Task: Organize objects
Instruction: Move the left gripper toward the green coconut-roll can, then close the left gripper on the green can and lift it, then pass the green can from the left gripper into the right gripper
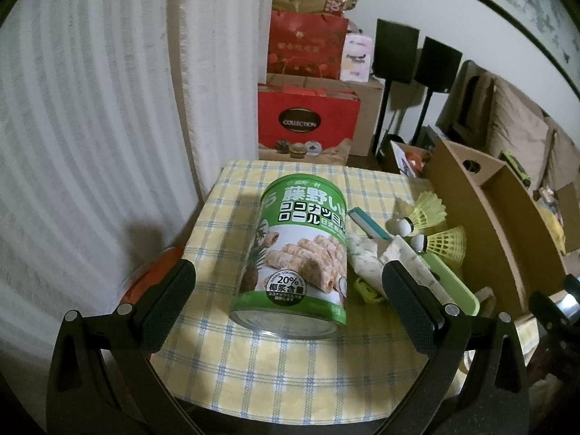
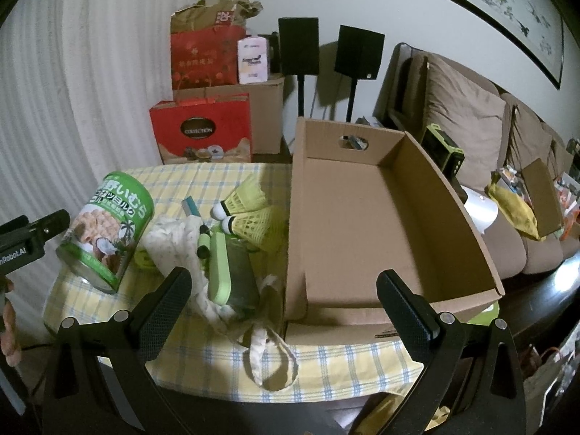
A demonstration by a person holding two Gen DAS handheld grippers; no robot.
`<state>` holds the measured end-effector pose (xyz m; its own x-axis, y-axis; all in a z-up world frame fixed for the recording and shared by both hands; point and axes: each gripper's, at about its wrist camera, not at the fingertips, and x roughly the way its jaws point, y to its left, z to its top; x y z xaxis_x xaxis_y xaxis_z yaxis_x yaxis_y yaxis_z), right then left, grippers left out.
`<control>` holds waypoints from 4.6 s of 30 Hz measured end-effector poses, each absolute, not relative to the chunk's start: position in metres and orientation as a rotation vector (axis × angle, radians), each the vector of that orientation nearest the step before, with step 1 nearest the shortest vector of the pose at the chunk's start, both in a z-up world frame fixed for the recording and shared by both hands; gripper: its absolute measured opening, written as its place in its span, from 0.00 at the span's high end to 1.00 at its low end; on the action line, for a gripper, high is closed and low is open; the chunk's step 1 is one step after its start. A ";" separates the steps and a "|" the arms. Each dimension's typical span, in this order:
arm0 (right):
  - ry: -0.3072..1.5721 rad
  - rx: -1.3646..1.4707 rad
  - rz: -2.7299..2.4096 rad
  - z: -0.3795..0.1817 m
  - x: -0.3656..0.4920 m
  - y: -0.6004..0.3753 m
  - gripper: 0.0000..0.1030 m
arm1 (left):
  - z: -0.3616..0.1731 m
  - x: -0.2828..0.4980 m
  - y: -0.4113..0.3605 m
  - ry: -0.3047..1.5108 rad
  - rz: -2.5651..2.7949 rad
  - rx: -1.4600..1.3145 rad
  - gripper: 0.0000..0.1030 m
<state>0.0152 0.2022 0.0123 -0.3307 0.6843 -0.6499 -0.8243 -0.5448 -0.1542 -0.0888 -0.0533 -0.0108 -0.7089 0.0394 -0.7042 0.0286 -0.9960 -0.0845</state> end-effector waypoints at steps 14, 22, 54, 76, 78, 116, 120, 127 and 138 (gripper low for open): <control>0.268 -0.871 1.971 0.005 0.006 0.209 0.00 | -0.026 -0.123 -0.043 -0.054 2.850 -1.304 0.00; 0.269 -0.901 1.959 -0.002 -0.010 0.218 0.00 | -0.044 -0.145 -0.040 -0.002 2.821 -1.379 0.00; 0.249 -0.975 1.963 -0.022 -0.056 0.246 0.00 | -0.086 -0.170 -0.027 0.036 2.662 -1.492 0.02; 0.259 -0.944 1.936 -0.013 -0.061 0.240 0.00 | -0.056 -0.137 -0.052 -0.158 2.703 -1.357 0.03; 0.260 -0.936 1.940 -0.011 -0.062 0.238 0.00 | -0.048 -0.131 -0.057 -0.179 2.706 -1.332 0.03; 0.381 -1.266 2.034 -0.080 -0.127 0.261 0.73 | -0.027 -0.095 -0.105 -0.371 2.729 -1.224 0.03; 0.353 -1.281 2.016 -0.085 -0.128 0.259 0.88 | -0.027 -0.094 -0.103 -0.367 2.726 -1.223 0.03; 0.377 -1.221 2.036 -0.077 -0.121 0.257 0.94 | -0.025 -0.093 -0.100 -0.366 2.722 -1.218 0.03; 0.388 -1.053 2.101 -0.020 -0.111 0.249 0.95 | -0.019 -0.088 -0.097 -0.376 2.714 -1.200 0.03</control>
<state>-0.1114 0.2486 -0.0204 -0.3875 0.4832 -0.7851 -0.7317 -0.6792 -0.0569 -0.0877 -0.0971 -0.0186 -0.6685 0.2366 -0.7051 -0.0360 -0.9572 -0.2871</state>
